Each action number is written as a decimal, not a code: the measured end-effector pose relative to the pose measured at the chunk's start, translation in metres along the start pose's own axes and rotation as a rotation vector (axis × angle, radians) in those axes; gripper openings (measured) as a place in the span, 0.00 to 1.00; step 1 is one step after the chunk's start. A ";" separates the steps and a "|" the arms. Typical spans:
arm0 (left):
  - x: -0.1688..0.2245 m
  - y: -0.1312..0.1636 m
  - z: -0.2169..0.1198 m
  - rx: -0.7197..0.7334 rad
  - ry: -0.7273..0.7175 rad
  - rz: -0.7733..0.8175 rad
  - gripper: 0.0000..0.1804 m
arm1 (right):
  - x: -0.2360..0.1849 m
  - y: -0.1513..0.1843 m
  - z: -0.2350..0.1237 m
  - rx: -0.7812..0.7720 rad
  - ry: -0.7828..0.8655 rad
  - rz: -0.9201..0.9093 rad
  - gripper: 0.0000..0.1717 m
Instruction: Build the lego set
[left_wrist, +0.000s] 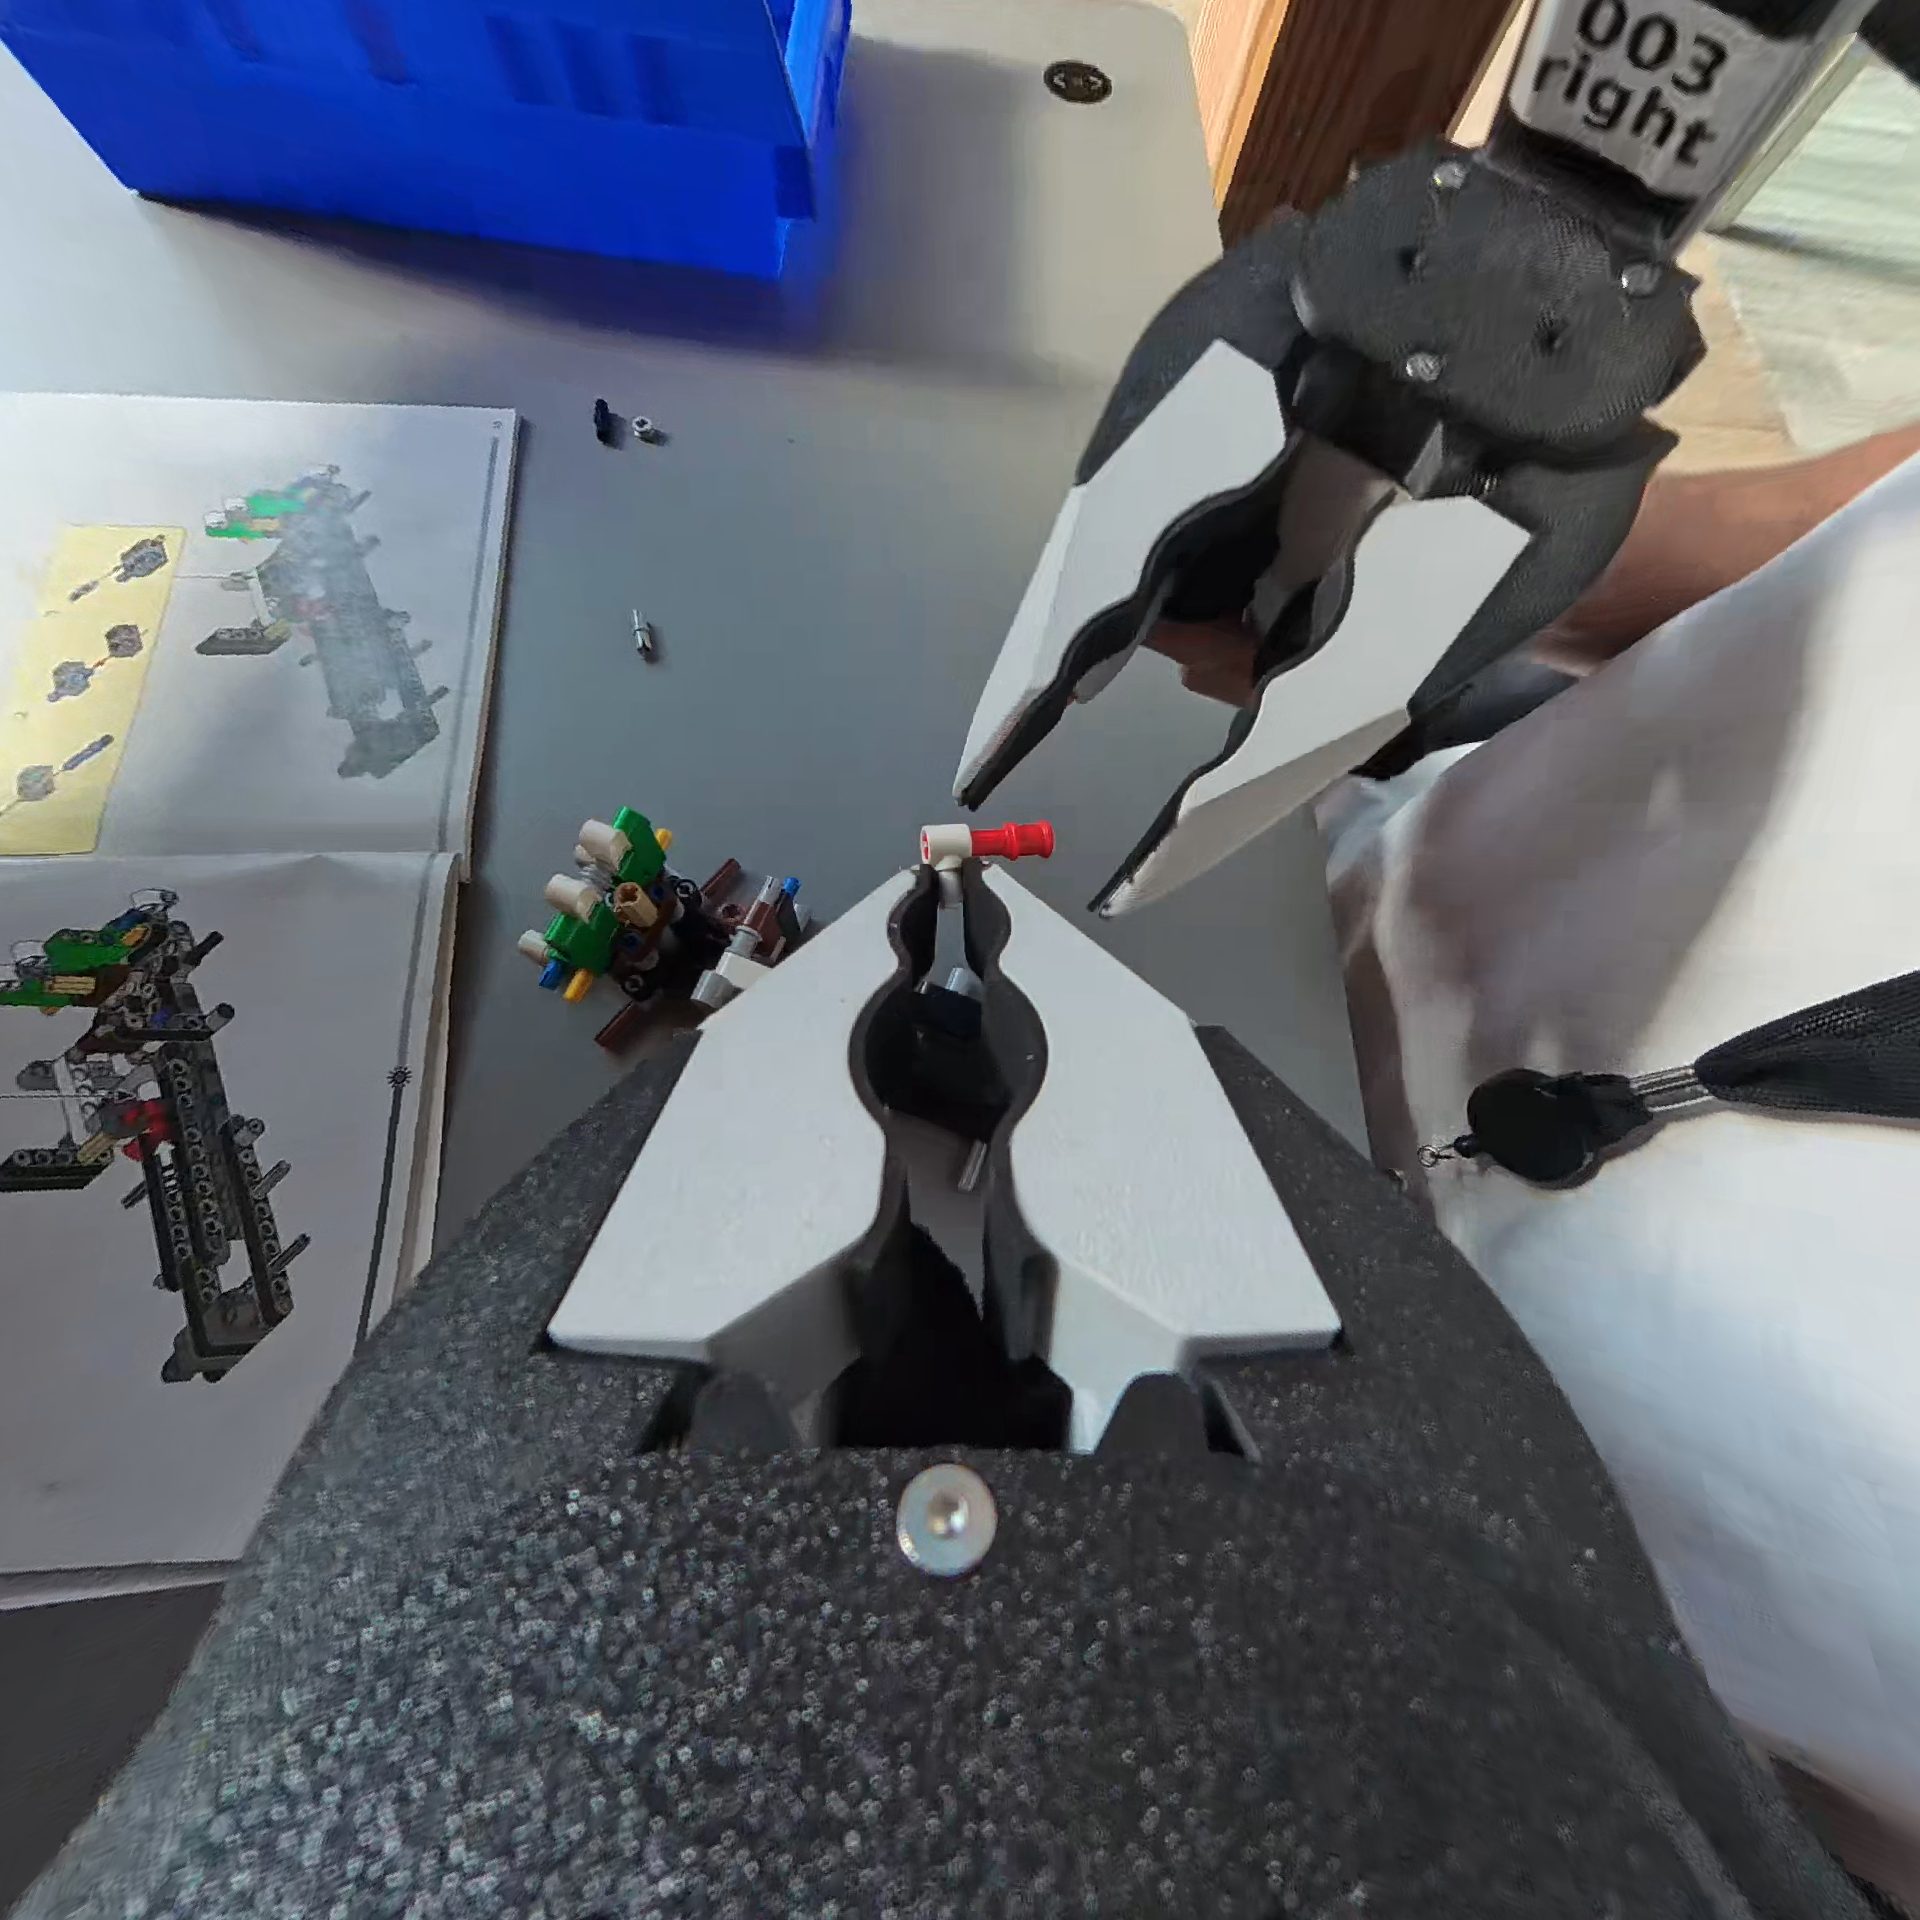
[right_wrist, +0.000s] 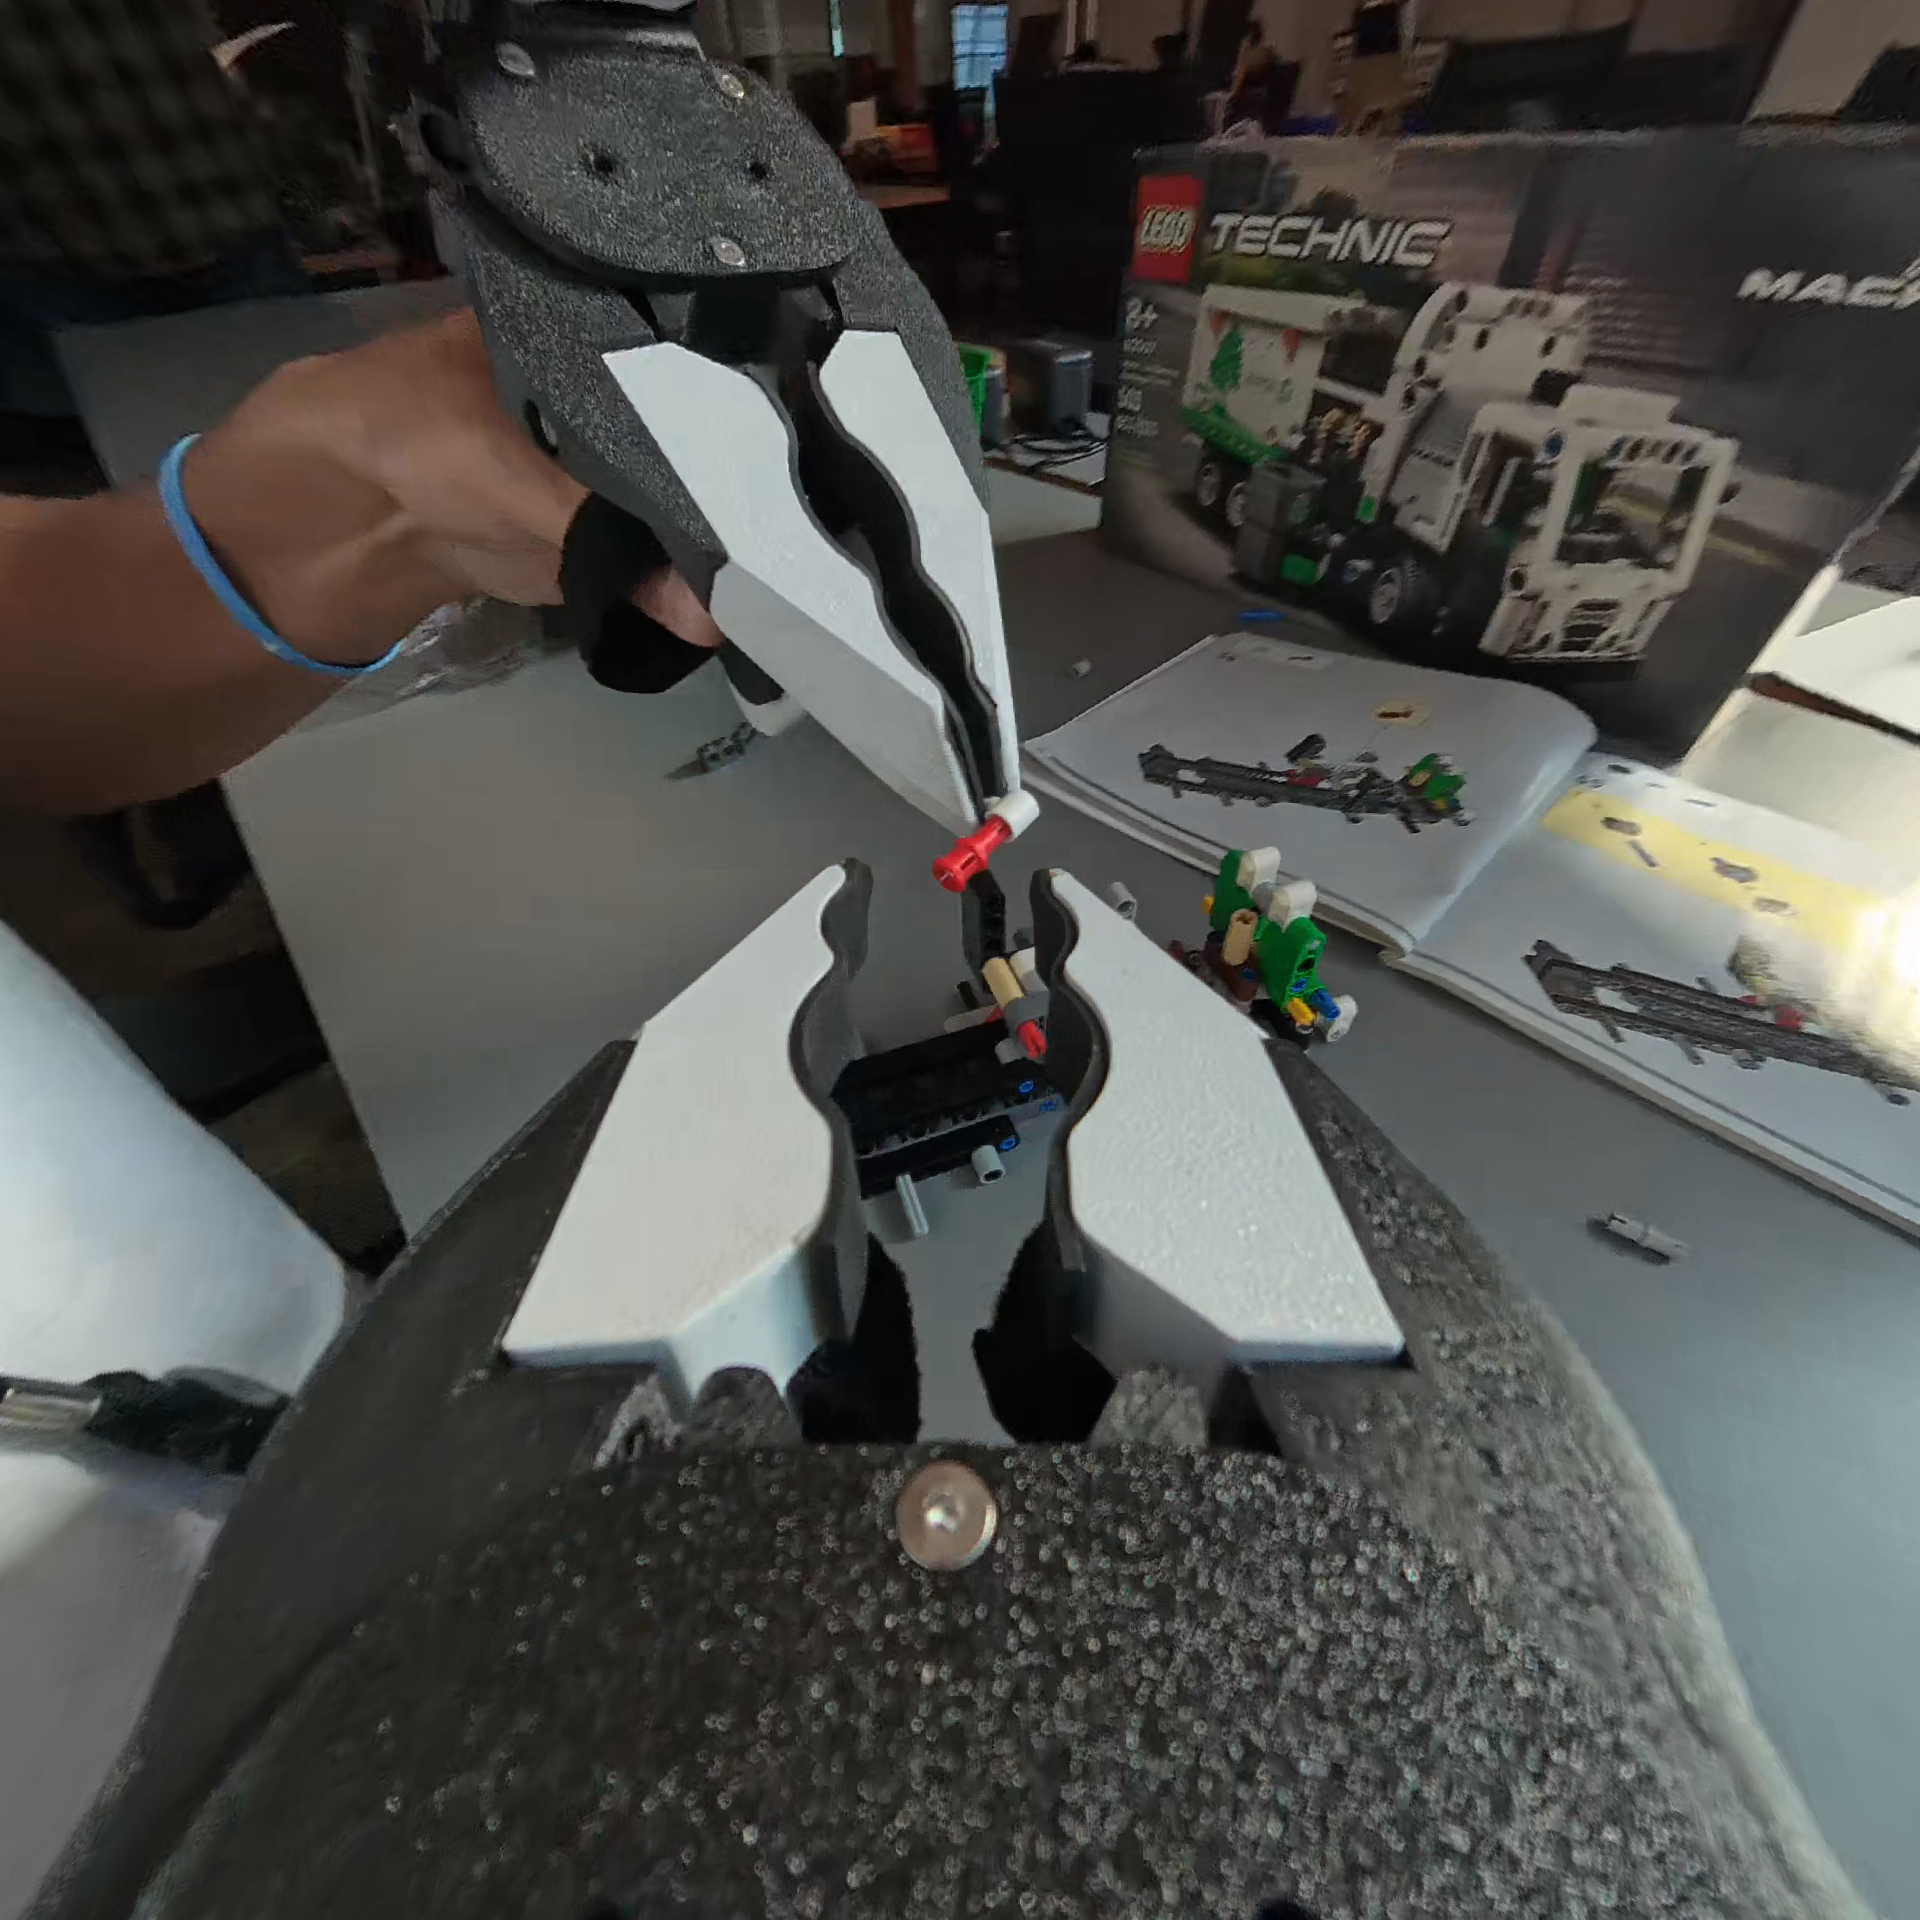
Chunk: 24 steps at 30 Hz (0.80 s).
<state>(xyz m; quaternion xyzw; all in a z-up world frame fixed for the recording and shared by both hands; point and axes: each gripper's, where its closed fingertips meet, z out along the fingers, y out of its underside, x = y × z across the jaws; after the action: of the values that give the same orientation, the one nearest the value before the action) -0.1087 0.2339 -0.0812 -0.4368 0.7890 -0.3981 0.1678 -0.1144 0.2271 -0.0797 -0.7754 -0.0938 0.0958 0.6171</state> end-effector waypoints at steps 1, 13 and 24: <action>-0.001 -0.003 -0.001 0.005 0.000 -0.020 0.02 | 0.002 -0.004 -0.001 0.028 0.075 -0.022 0.17; 0.010 -0.004 0.018 0.038 0.080 -0.064 0.01 | 0.008 0.004 -0.014 0.054 0.370 -0.147 0.04; -0.042 0.042 0.017 -0.161 0.053 0.248 0.37 | 0.028 0.035 -0.018 -0.064 0.355 -0.098 0.03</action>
<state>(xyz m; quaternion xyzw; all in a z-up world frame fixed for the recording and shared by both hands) -0.0979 0.2732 -0.1279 -0.3372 0.8705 -0.3212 0.1591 -0.0819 0.2103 -0.1106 -0.7938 -0.0239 -0.0759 0.6030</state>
